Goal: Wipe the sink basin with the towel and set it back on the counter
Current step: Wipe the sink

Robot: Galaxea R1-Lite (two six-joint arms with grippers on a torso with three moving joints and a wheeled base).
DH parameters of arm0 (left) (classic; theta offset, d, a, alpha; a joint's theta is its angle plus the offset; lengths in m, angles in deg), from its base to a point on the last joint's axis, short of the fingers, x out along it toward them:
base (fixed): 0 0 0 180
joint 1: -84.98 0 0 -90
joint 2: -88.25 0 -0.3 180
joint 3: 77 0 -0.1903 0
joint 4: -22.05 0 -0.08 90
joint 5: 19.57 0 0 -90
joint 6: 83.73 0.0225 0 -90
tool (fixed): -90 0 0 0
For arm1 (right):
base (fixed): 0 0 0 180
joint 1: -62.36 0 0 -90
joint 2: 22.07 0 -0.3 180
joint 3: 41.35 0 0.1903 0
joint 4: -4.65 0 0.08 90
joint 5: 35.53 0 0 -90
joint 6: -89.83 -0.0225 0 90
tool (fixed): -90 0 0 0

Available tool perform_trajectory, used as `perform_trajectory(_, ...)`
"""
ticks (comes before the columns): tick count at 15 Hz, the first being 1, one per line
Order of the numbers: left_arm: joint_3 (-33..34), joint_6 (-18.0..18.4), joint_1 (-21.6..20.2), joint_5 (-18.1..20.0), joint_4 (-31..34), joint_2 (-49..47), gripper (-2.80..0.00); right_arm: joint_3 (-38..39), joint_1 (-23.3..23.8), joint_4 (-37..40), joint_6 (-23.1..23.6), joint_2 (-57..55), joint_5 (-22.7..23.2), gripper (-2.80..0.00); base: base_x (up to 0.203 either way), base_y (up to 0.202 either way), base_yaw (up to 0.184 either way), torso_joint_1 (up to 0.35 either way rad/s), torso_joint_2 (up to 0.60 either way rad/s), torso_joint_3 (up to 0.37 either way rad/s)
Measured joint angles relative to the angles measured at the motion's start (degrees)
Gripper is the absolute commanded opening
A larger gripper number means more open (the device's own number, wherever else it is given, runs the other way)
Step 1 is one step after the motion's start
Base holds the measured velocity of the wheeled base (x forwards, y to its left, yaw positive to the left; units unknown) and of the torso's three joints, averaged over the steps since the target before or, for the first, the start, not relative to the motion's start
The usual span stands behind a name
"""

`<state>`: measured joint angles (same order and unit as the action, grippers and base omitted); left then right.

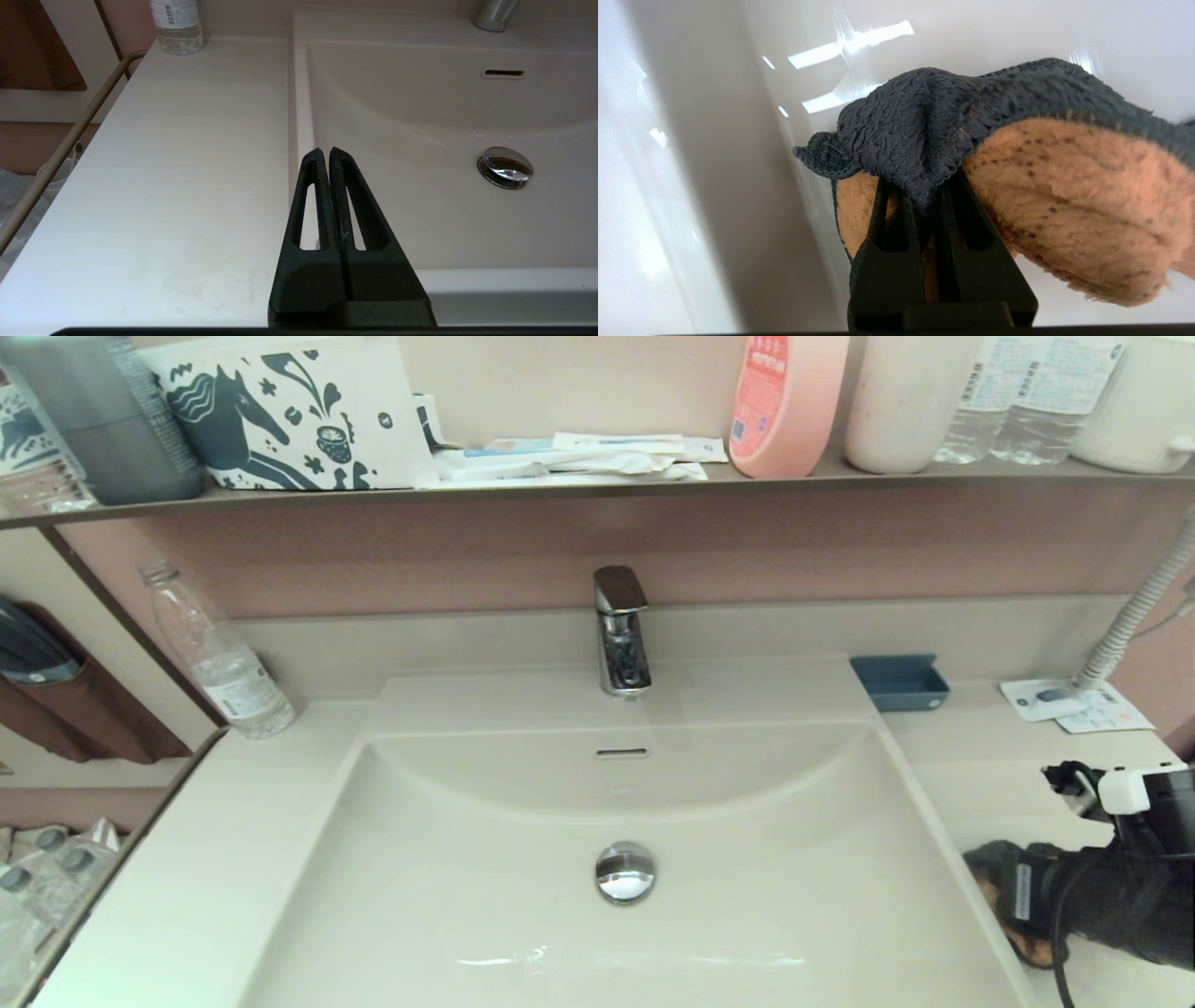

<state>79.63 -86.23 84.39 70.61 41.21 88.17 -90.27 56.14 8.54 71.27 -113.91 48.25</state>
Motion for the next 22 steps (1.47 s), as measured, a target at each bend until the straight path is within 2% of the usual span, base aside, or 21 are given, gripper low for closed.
perform_trajectory(2, 0.0, 0.0, 0.0, 0.0, -0.01, 0.0, -2.8, -1.48, 2.27, -4.83, 2.28, -4.4, 2.51, -2.8, 0.0, 0.0, 0.0, 0.0, 0.0, 0.0)
perform_trajectory(4, 0.0, 0.02, 0.0, 0.0, -0.01, 0.0, -2.8, -4.51, 4.02, -6.9, 2.93, -7.78, 3.08, -2.8, 0.0, 0.0, 0.0, 0.0, 0.0, 0.0)
perform_trajectory(10, 0.0, 0.01, 0.02, 0.0, -0.01, 0.0, -2.8, -14.91, 6.01, -6.43, 3.05, -14.0, 2.75, -2.8, 0.0, 0.0, 0.0, 0.0, 0.0, 0.0)
perform_trajectory(14, 0.0, -0.02, 0.02, 0.0, 0.0, 0.0, -2.8, -22.64, 5.45, -6.39, 3.04, -18.51, -0.98, -2.8, 0.0, 0.0, 0.0, 0.0, 0.0, 0.0)
perform_trajectory(18, 0.0, -0.01, 0.0, 0.0, 0.02, 0.0, -2.8, -25.13, 0.15, -5.86, 2.97, -20.36, -10.33, -2.8, 0.0, 0.0, 0.0, 0.0, 0.0, 0.0)
perform_trajectory(20, 0.0, 0.0, 0.02, -0.01, 0.0, 0.0, -2.8, -25.05, -1.22, -1.7, 2.93, -18.12, -10.69, -2.8, 0.0, 0.0, 0.0, 0.0, 0.0, 0.0)
perform_trajectory(22, 0.0, 0.0, 0.05, 0.0, -0.01, 0.0, -2.8, -24.88, -1.43, 6.34, 2.93, -14.17, -10.51, -2.8, 0.0, 0.0, 0.0, 0.0, 0.0, 0.0)
